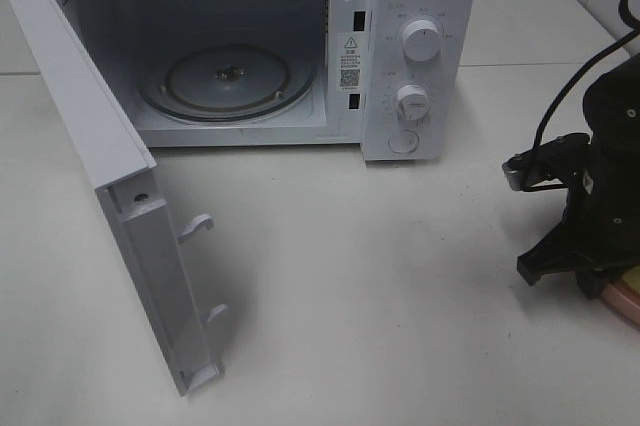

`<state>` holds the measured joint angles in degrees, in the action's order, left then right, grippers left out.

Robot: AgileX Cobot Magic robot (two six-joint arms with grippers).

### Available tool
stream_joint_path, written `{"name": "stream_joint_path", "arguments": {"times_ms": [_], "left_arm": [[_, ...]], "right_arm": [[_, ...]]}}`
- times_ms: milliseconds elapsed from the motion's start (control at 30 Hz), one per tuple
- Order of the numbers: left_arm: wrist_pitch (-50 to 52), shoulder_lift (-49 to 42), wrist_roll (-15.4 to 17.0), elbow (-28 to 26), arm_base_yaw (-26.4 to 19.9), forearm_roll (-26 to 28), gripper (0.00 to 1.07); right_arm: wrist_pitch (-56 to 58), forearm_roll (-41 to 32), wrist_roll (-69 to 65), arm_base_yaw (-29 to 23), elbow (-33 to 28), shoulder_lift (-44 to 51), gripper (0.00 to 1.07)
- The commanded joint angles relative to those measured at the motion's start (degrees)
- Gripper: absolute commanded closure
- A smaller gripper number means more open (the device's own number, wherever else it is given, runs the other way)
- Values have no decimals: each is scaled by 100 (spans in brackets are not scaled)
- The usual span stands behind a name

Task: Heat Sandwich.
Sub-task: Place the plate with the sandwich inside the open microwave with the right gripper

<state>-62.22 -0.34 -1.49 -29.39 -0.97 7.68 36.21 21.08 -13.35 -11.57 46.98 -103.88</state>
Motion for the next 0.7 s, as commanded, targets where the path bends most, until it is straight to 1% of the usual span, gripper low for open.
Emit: {"name": "stream_joint_path", "arguments": {"times_ms": [33, 100, 200, 400, 700], "left_arm": [[80, -86, -6, -6, -11, 29, 9], [80, -86, -6, -6, -11, 29, 9], [80, -86, -6, -6, -11, 29, 9], [80, -86, -6, -6, -11, 29, 9], [80, -86, -6, -6, -11, 29, 9]], "right_arm": [[201, 183, -304, -11, -40, -11, 107], [372, 390, -561, -11, -40, 17, 107], [407, 430, -653, -11, -40, 120, 107], [584, 447, -659, -11, -40, 510, 107], [934, 447, -665, -11, -40, 802, 107]]}}
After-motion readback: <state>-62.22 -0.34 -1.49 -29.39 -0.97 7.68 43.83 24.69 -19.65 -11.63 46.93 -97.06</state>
